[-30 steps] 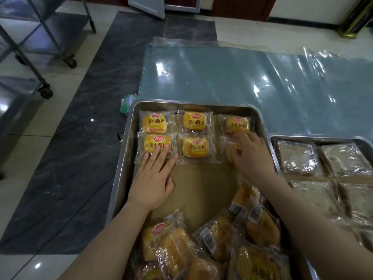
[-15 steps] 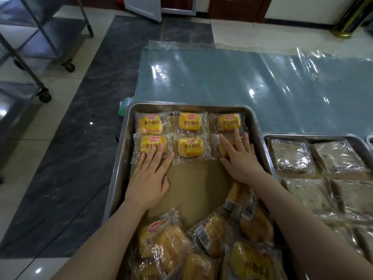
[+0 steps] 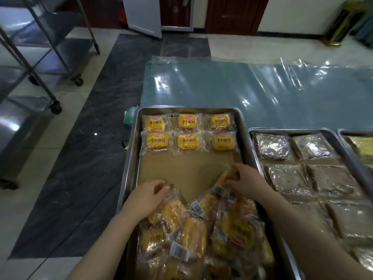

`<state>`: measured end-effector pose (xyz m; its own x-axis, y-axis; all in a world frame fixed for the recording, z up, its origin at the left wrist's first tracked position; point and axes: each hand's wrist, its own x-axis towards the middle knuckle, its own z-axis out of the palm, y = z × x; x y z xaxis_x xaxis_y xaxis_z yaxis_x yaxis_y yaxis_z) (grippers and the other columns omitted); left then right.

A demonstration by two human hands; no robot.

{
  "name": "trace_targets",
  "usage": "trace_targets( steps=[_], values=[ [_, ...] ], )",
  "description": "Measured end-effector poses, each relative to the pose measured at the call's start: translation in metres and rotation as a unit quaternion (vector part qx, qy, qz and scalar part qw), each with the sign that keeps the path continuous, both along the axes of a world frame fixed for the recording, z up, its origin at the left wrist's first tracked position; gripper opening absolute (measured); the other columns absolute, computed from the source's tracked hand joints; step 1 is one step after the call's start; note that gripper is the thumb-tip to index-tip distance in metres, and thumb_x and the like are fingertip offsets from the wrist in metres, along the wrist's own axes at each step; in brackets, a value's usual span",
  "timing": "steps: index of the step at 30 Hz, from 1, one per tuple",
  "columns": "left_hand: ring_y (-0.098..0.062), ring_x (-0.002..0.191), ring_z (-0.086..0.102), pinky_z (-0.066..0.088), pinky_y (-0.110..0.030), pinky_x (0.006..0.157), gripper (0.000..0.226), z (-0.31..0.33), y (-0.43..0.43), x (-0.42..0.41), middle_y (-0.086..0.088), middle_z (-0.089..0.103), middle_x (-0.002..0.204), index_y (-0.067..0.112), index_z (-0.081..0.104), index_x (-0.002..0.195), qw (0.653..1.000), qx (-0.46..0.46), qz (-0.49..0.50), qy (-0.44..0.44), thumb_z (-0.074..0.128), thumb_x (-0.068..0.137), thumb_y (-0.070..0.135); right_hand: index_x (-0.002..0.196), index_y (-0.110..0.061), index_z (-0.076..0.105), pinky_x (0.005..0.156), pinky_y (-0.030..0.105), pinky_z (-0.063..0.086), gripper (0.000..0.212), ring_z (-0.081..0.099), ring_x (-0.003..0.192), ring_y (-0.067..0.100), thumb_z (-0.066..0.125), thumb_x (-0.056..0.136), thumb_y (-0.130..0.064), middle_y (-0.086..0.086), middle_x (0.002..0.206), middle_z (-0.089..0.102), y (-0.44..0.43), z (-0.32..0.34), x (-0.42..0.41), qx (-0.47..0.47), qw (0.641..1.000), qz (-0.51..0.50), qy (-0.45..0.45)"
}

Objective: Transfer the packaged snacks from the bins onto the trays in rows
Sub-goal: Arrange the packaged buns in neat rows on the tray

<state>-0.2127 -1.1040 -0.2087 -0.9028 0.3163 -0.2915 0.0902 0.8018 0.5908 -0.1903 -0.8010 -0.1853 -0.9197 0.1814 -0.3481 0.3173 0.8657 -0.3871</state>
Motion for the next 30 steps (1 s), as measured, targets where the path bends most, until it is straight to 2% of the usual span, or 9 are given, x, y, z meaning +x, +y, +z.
trace_targets(
  steps=[4,7,10,14,16,17,20,26,30],
  values=[
    [0.01,0.091,0.05,0.037,-0.006,0.073,0.056,0.014,-0.014,0.018,0.021,0.056,0.112,0.031,0.054,0.127,0.993,0.025,-0.049,-0.103,0.061,0.079,0.058,0.114,-0.018,0.058,0.072,0.027,0.045,0.051,0.054,0.088,0.014,0.08,0.07,-0.031,-0.004,0.101,0.056,-0.011,0.015,0.005,-0.044,0.996,-0.048,0.06],
    [0.001,0.105,0.054,0.045,-0.024,0.092,0.051,0.021,-0.017,0.029,0.014,0.056,0.128,0.038,0.051,0.129,0.992,0.038,-0.028,-0.12,0.064,0.081,0.049,0.107,-0.022,0.061,0.07,0.023,0.045,0.038,0.059,0.09,0.014,0.075,0.073,-0.014,-0.007,0.096,0.061,-0.015,0.026,0.011,-0.1,0.975,-0.107,0.165],
    [-0.011,0.132,0.036,0.028,-0.037,0.11,0.041,0.026,-0.015,0.037,0.011,0.033,0.147,0.038,0.054,0.125,0.995,0.025,-0.023,-0.095,0.063,0.085,0.04,0.109,-0.023,0.062,0.083,0.029,0.046,0.036,0.054,0.099,0.015,0.07,0.077,-0.008,-0.005,0.109,0.056,-0.018,0.025,0.02,-0.082,0.956,-0.115,0.259],
    [-0.008,0.134,0.032,0.003,-0.048,0.116,0.023,0.032,-0.006,0.043,0.012,0.054,0.132,0.035,0.064,0.109,0.999,0.027,0.018,-0.04,0.064,0.086,0.03,0.123,-0.023,0.062,0.098,0.026,0.039,0.042,0.047,0.123,0.017,0.067,0.083,-0.015,-0.003,0.14,0.046,-0.023,-0.003,0.038,-0.05,0.991,0.026,0.121],
    [-0.003,0.113,0.053,0.03,-0.04,0.109,0.015,0.038,-0.002,0.045,0.022,0.065,0.102,0.041,0.065,0.091,0.995,0.063,0.071,-0.005,0.064,0.086,0.027,0.128,-0.03,0.058,0.109,0.03,0.031,0.041,0.029,0.139,0.017,0.062,0.088,-0.023,-0.007,0.154,0.025,-0.021,-0.018,0.049,-0.03,0.996,0.062,0.056],
    [0.001,0.098,0.06,0.045,-0.028,0.092,0.019,0.042,-0.001,0.046,0.024,0.065,0.09,0.043,0.064,0.083,0.989,0.097,0.11,0.014,0.065,0.085,0.024,0.13,-0.034,0.056,0.112,0.034,0.03,0.04,0.022,0.142,0.018,0.059,0.091,-0.027,-0.01,0.157,0.017,-0.019,-0.023,0.054,-0.028,0.996,0.066,0.052],
    [0.009,0.074,0.061,0.045,-0.013,0.065,0.023,0.052,-0.002,0.039,0.021,0.067,0.076,0.039,0.067,0.079,0.955,0.178,0.23,0.064,0.066,0.084,0.016,0.13,-0.037,0.054,0.11,0.037,0.035,0.039,0.019,0.143,0.015,0.057,0.092,-0.032,-0.015,0.157,0.012,-0.016,-0.025,0.063,-0.037,0.996,0.058,0.06],
    [0.012,0.086,0.059,0.046,-0.01,0.075,0.032,0.058,0.002,0.014,0.023,0.065,0.089,0.036,0.068,0.079,0.897,0.256,0.305,0.189,0.064,0.084,0.005,0.126,-0.034,0.056,0.098,0.029,0.042,0.036,0.045,0.126,0.013,0.055,0.092,-0.025,-0.013,0.144,0.042,-0.014,-0.018,0.056,-0.06,0.993,0.027,0.1],
    [0.002,0.105,0.054,0.041,-0.021,0.094,0.036,0.039,0.011,0.003,0.014,0.061,0.116,0.031,0.069,0.071,0.912,0.255,0.269,0.177,0.06,0.083,-0.002,0.133,-0.026,0.052,0.097,0.025,0.038,0.047,0.048,0.122,0.018,0.053,0.09,-0.007,-0.006,0.137,0.049,-0.015,-0.016,0.045,-0.083,0.987,-0.029,0.132]
  ],
)
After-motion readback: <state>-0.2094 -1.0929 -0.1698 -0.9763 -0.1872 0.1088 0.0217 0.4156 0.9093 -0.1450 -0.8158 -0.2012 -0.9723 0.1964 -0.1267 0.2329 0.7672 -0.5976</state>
